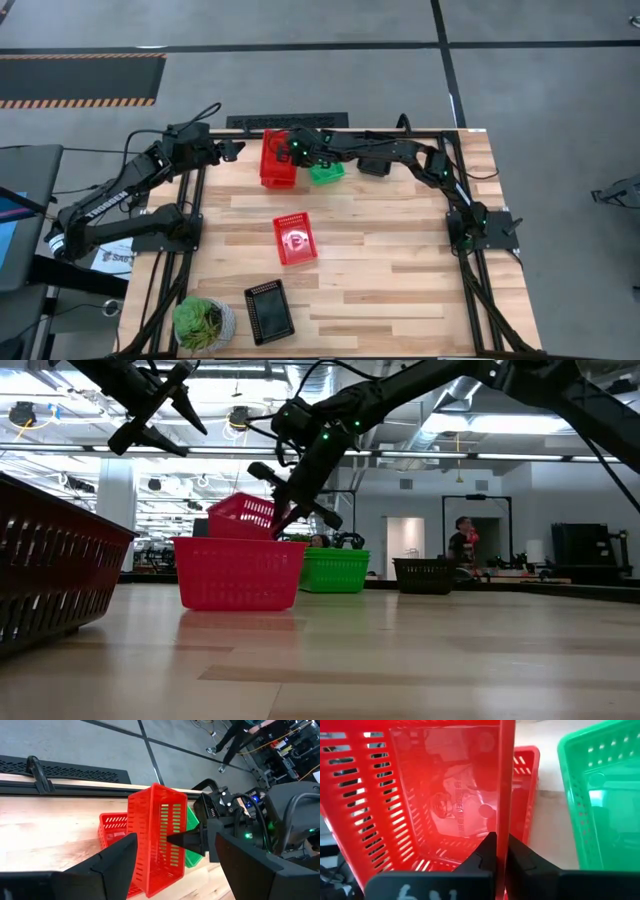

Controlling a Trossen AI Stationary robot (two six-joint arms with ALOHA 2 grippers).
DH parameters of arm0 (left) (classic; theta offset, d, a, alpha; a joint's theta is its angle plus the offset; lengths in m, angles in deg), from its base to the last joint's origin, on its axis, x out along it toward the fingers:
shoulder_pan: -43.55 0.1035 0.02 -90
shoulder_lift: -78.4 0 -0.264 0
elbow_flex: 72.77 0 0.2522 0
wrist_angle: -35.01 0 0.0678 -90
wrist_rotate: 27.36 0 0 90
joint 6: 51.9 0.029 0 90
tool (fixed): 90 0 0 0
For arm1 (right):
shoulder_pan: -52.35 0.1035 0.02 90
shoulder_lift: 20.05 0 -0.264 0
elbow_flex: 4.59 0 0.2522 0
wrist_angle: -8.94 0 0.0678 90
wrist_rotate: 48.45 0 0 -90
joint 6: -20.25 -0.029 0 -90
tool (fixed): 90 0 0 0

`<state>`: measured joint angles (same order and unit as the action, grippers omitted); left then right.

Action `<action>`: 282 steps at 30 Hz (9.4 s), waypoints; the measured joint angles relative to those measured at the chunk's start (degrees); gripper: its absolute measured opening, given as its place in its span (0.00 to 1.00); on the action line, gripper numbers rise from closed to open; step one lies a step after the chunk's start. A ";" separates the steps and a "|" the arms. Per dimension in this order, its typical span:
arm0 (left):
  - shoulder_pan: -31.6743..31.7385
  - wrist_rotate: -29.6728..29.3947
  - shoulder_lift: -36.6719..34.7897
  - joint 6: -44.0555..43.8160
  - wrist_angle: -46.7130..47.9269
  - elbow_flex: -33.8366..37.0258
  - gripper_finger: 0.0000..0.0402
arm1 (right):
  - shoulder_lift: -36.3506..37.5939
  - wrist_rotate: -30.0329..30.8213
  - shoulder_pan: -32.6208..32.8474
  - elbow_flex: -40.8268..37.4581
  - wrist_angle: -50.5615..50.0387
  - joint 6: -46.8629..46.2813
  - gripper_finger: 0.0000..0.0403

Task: Stack baskets by color
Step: Stack the bottom red bin on top of the top red bin, then stack the bottom red bin on top of the top red bins, then stack the bottom black bin on top of the top black bins

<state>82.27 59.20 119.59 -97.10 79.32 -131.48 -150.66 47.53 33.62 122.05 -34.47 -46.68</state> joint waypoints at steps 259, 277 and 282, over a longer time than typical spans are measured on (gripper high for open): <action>0.00 -1.12 -1.44 1.43 3.67 0.01 0.64 | 2.09 -16.27 14.31 2.25 -10.51 25.15 0.33; -0.02 1.42 -1.45 1.15 5.16 0.02 0.64 | 1.99 2.03 32.92 0.09 -8.65 11.41 0.56; -0.02 1.25 -1.44 -0.17 5.17 0.01 0.64 | 2.00 2.59 36.75 -2.31 -3.11 7.47 0.56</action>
<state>82.25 60.44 118.15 -97.26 84.48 -131.47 -148.65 50.12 70.38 119.74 -37.58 -39.21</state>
